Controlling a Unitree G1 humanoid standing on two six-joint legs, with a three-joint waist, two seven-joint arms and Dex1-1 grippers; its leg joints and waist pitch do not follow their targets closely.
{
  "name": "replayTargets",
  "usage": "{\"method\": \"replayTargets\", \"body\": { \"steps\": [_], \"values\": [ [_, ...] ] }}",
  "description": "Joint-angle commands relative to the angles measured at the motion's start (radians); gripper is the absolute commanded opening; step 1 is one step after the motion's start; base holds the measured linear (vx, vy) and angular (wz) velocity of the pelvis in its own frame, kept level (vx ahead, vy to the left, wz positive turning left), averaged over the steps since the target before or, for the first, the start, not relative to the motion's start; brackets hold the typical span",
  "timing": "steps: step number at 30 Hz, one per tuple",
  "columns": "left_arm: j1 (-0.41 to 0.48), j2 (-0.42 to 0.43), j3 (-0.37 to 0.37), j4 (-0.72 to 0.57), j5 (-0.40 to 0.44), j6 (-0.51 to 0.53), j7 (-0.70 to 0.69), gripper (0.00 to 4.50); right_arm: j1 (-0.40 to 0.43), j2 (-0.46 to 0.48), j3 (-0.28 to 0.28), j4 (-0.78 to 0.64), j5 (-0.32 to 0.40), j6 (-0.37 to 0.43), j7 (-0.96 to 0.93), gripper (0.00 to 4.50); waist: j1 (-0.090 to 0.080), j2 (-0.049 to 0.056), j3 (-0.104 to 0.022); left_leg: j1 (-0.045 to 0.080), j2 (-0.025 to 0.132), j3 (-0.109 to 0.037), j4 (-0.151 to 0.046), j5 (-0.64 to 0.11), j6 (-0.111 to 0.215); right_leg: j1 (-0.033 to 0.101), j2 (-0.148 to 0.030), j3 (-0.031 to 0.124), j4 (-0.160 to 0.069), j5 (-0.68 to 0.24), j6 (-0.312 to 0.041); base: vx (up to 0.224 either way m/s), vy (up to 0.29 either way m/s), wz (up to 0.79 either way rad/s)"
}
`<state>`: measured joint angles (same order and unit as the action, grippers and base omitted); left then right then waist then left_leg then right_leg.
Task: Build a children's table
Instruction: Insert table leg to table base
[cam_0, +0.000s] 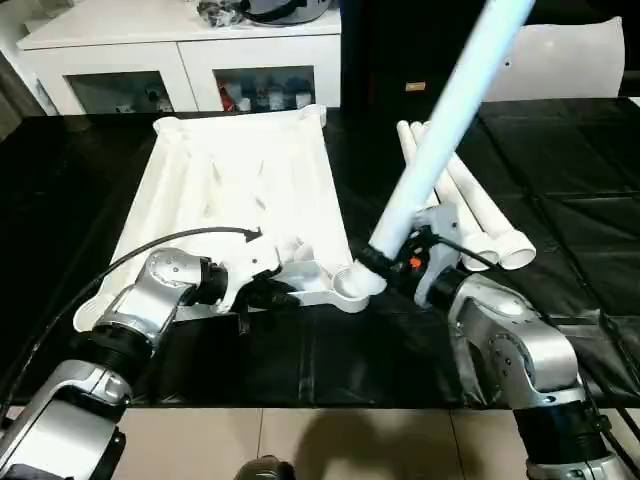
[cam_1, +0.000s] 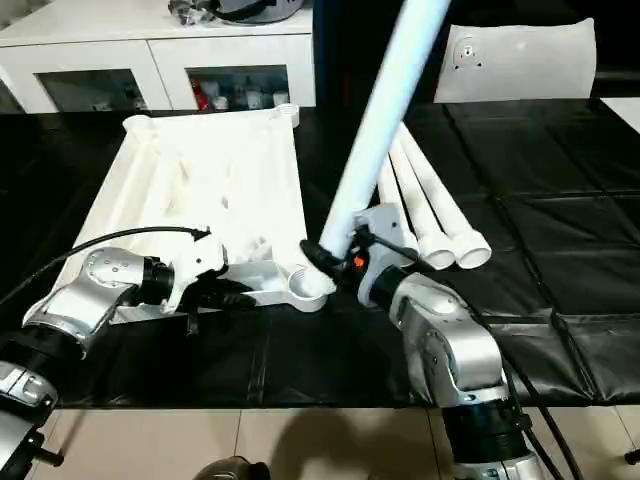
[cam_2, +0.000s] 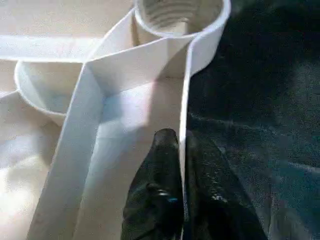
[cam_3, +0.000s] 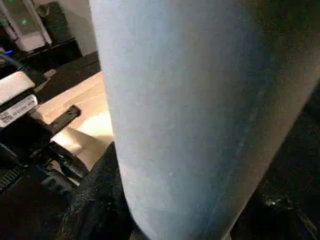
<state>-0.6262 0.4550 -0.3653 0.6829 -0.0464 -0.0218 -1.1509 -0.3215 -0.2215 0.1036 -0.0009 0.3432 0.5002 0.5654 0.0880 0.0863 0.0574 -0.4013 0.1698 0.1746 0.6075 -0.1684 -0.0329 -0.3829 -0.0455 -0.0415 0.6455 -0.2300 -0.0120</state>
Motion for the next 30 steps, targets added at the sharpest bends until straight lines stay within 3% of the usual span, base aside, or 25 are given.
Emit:
{"method": "replayTargets", "body": {
  "steps": [1,3,4,6,7,8,9,14,25,26,30],
  "values": [
    [0.006,-0.004,0.026,-0.005,-0.012,0.01,0.01,0.02,-0.035,-0.006,0.022,-0.03,-0.007,0.007,0.021,1.93,0.0,-0.025,-0.075,0.026,0.061,-0.024,-0.067,-0.157,0.006,0.037,-0.106,0.051,-0.084,-0.105,-0.2,0.0,0.0,0.0],
    [0.031,0.0,0.021,-0.04,-0.011,0.007,0.006,0.02,-0.063,-0.003,0.034,-0.016,-0.006,0.025,0.03,1.93,-0.002,-0.018,-0.076,0.024,0.062,-0.027,-0.066,-0.135,0.014,0.037,-0.106,0.05,-0.079,-0.087,-0.201,0.0,0.0,0.0],
    [0.038,0.001,0.018,-0.049,-0.007,0.008,0.009,0.0,-0.076,-0.003,0.038,-0.005,-0.012,0.023,0.032,1.93,-0.005,-0.032,-0.076,0.025,0.062,-0.024,-0.065,-0.132,0.02,0.036,-0.104,0.051,-0.079,-0.076,-0.203,0.0,0.0,0.0],
    [0.049,0.001,0.019,-0.05,0.013,-0.02,0.036,0.0,-0.099,-0.003,0.048,0.019,-0.028,0.007,0.033,1.93,-0.004,-0.025,-0.074,0.026,0.061,-0.022,-0.064,-0.13,0.021,0.033,-0.105,0.051,-0.081,-0.083,-0.204,0.0,0.0,0.0],
    [0.06,-0.003,0.026,-0.061,0.006,-0.035,0.041,0.0,-0.108,0.0,0.049,0.035,-0.03,0.0,0.036,1.93,-0.005,-0.043,-0.073,0.025,0.061,-0.02,-0.066,-0.13,0.022,0.034,-0.102,0.051,-0.083,-0.085,-0.201,0.0,0.0,0.0],
    [0.075,-0.008,0.034,-0.082,-0.002,-0.039,0.043,0.0,-0.124,-0.005,0.064,0.063,-0.056,-0.021,0.04,1.93,-0.002,-0.034,-0.074,0.026,0.063,-0.023,-0.065,-0.127,0.019,0.033,-0.106,0.05,-0.078,-0.084,-0.203,0.0,0.0,0.0],
    [0.078,-0.009,0.035,-0.086,-0.004,-0.039,0.042,0.0,-0.127,-0.007,0.069,0.069,-0.063,-0.027,0.042,1.93,-0.002,-0.033,-0.074,0.027,0.064,-0.022,-0.066,-0.131,0.015,0.031,-0.106,0.05,-0.079,-0.085,-0.203,0.0,0.0,0.0],
    [0.094,-0.028,0.06,-0.122,-0.039,0.002,0.025,0.0,-0.138,-0.033,0.097,0.094,-0.082,-0.024,0.07,1.93,-0.003,-0.05,-0.073,0.027,0.061,-0.018,-0.066,-0.122,0.02,0.035,-0.103,0.051,-0.078,-0.071,-0.198,0.0,0.0,0.0],
    [0.155,-0.022,0.103,-0.203,-0.077,0.034,0.016,0.0,-0.088,-0.061,0.087,0.103,-0.083,-0.034,0.098,1.93,-0.004,-0.048,-0.074,0.025,0.06,-0.017,-0.062,-0.109,0.038,0.035,-0.103,0.051,-0.079,-0.075,-0.197,0.0,0.0,0.0],
    [0.156,-0.021,0.102,-0.205,-0.074,0.038,0.016,0.0,-0.084,-0.061,0.092,0.104,-0.082,-0.035,0.105,1.93,-0.006,-0.054,-0.074,0.025,0.062,-0.017,-0.063,-0.111,0.039,0.034,-0.102,0.051,-0.079,-0.075,-0.198,0.0,0.0,0.0],
    [0.163,-0.019,0.092,-0.208,-0.046,0.031,0.033,0.0,-0.071,-0.059,0.103,0.112,-0.08,-0.032,0.116,1.93,-0.004,-0.053,-0.071,0.027,0.061,-0.017,-0.064,-0.127,0.039,0.032,-0.101,0.051,-0.083,-0.105,-0.193,0.0,0.0,0.0]
  ]
}}
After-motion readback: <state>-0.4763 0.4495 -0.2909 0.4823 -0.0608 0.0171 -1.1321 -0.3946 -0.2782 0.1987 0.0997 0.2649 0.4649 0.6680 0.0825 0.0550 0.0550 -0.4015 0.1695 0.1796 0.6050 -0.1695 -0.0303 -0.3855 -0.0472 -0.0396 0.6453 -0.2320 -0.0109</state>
